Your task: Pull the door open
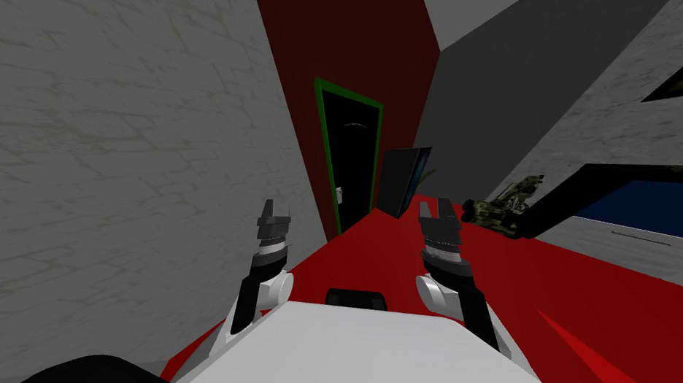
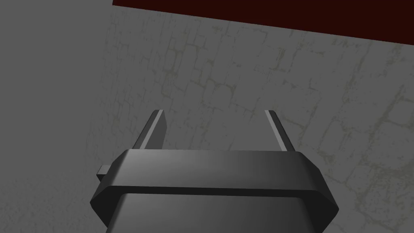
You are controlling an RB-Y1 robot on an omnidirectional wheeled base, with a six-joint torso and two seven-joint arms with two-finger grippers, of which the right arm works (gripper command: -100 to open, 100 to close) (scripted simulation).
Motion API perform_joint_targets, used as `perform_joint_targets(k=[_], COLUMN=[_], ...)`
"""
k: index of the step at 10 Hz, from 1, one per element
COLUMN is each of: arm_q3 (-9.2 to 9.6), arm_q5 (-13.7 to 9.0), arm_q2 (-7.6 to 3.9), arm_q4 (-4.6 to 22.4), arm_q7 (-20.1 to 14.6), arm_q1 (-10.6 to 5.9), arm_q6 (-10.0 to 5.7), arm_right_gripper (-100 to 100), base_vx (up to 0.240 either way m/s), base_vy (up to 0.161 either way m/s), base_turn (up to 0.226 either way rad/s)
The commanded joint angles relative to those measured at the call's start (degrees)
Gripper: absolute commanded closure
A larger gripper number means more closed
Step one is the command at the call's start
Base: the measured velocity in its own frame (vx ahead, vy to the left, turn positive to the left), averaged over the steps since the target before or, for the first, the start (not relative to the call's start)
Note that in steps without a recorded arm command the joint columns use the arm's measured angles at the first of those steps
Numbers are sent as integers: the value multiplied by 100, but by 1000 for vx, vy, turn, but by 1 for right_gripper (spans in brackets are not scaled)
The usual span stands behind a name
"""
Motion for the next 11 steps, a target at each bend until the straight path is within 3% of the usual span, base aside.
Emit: perform_joint_targets(k=[1,7,11], arm_q3=[-7,-36,-54], arm_q5=[190,916,1372], arm_q2=[-50,-186,-240], arm_q4=[113,547,815], arm_q7=[91,440,660], arm_q1=[-9,-44,-64], arm_q6=[19,95,139], arm_right_gripper=[-100,-100,-100], base_vx=[90,160,88], base_vy=[10,9,-4], base_turn=[116,112,97])
